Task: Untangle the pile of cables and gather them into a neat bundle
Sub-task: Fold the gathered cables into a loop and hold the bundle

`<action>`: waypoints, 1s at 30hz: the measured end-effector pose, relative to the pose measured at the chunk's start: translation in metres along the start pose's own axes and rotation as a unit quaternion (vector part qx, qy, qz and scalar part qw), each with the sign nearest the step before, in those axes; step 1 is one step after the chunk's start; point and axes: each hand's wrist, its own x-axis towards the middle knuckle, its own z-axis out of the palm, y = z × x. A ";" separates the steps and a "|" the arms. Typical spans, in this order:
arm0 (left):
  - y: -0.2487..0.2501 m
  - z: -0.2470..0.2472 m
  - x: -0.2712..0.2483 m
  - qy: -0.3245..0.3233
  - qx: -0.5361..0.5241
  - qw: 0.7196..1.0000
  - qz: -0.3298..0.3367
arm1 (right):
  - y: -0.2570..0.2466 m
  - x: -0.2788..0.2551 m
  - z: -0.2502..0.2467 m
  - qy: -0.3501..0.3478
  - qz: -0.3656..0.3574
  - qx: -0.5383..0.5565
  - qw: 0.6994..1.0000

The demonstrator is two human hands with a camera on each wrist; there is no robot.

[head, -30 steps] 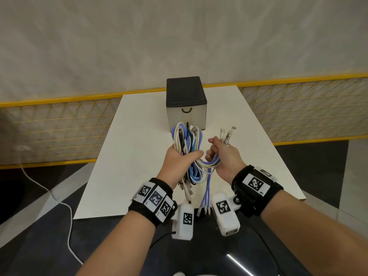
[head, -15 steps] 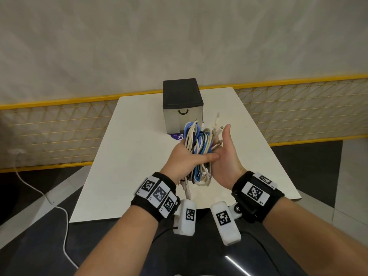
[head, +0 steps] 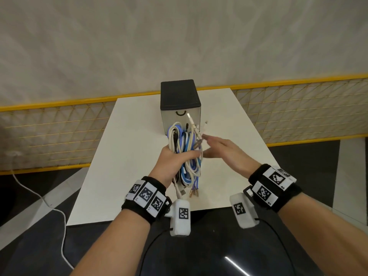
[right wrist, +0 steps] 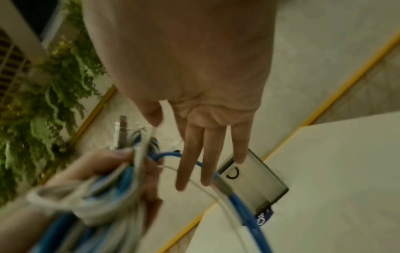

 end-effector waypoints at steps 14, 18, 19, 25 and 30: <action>0.013 -0.024 -0.004 -0.025 0.004 0.999 0.034 | 0.030 0.028 0.022 0.109 -0.050 0.069 0.990; 0.000 -0.018 0.004 0.030 0.089 0.994 0.060 | 0.011 0.025 0.038 0.110 -0.029 0.159 0.981; -0.004 -0.015 0.006 0.040 0.094 0.993 0.065 | 0.006 0.025 0.043 0.099 -0.019 0.180 0.978; -0.014 -0.008 0.015 0.047 0.098 0.993 0.049 | -0.016 0.019 0.050 0.053 -0.003 0.315 0.948; -0.013 -0.001 0.016 0.053 0.079 0.994 0.061 | -0.021 0.016 0.046 -0.016 0.003 0.343 0.939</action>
